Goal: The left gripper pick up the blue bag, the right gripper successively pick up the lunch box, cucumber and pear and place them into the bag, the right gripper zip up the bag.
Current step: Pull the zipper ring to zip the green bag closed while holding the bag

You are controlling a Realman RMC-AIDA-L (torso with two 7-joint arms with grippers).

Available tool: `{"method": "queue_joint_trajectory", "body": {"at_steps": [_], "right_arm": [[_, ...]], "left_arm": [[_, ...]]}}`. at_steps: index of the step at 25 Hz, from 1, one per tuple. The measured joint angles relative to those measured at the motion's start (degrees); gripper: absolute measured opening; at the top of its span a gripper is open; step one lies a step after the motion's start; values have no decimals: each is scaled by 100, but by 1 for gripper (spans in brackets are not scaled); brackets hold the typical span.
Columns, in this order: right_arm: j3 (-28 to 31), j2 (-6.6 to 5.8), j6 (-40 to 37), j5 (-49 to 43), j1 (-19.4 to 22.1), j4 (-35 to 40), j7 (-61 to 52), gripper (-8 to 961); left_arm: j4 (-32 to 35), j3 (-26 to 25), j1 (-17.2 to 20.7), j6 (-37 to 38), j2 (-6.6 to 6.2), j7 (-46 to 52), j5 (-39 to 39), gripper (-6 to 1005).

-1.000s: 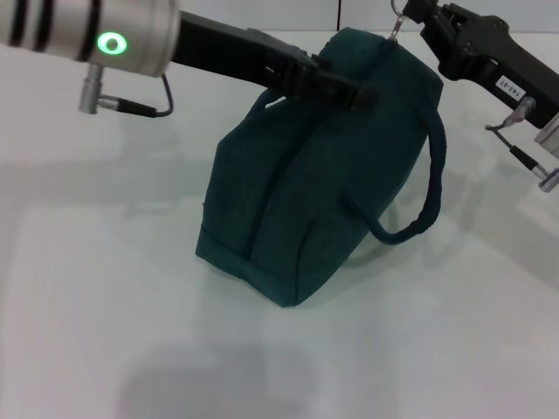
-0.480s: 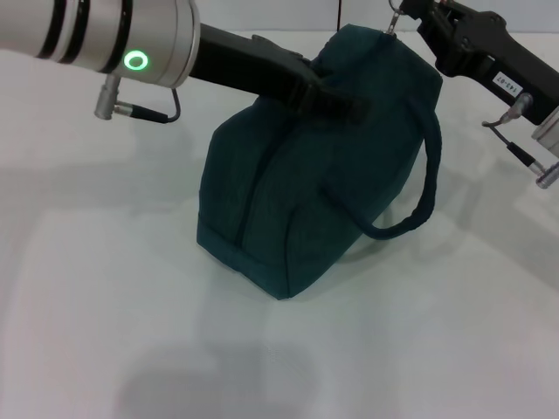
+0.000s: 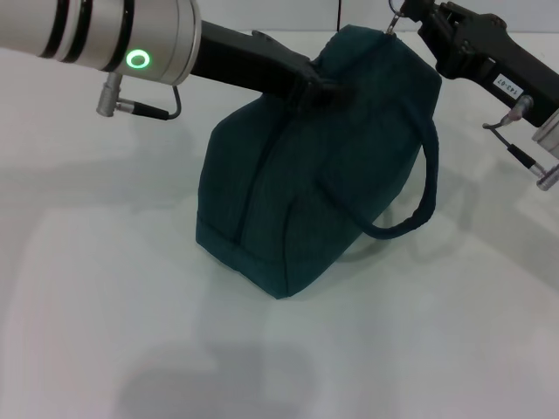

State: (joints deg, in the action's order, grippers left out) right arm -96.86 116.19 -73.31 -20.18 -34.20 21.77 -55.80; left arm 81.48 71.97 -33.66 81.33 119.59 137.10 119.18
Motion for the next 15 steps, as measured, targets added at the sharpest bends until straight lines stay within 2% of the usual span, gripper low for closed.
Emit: {"method": "queue_joint_trajectory", "body": {"at_steps": [2, 7, 12, 15], "right_arm": [[1, 0, -1, 0, 0, -1, 0, 88], [34, 0, 24, 24, 1, -13, -1, 90], [42, 1, 98, 207, 4, -185, 5, 92], [47, 1, 473, 424, 20, -333, -2, 93]], "left_arm": [[-2, 18, -6, -2, -1, -6, 10, 389], [-2, 50, -9, -4, -4, -138, -11, 151], [2, 49, -9, 27, -5, -280, -51, 48], [21, 32, 18, 43, -11, -336, -233, 46]]}}
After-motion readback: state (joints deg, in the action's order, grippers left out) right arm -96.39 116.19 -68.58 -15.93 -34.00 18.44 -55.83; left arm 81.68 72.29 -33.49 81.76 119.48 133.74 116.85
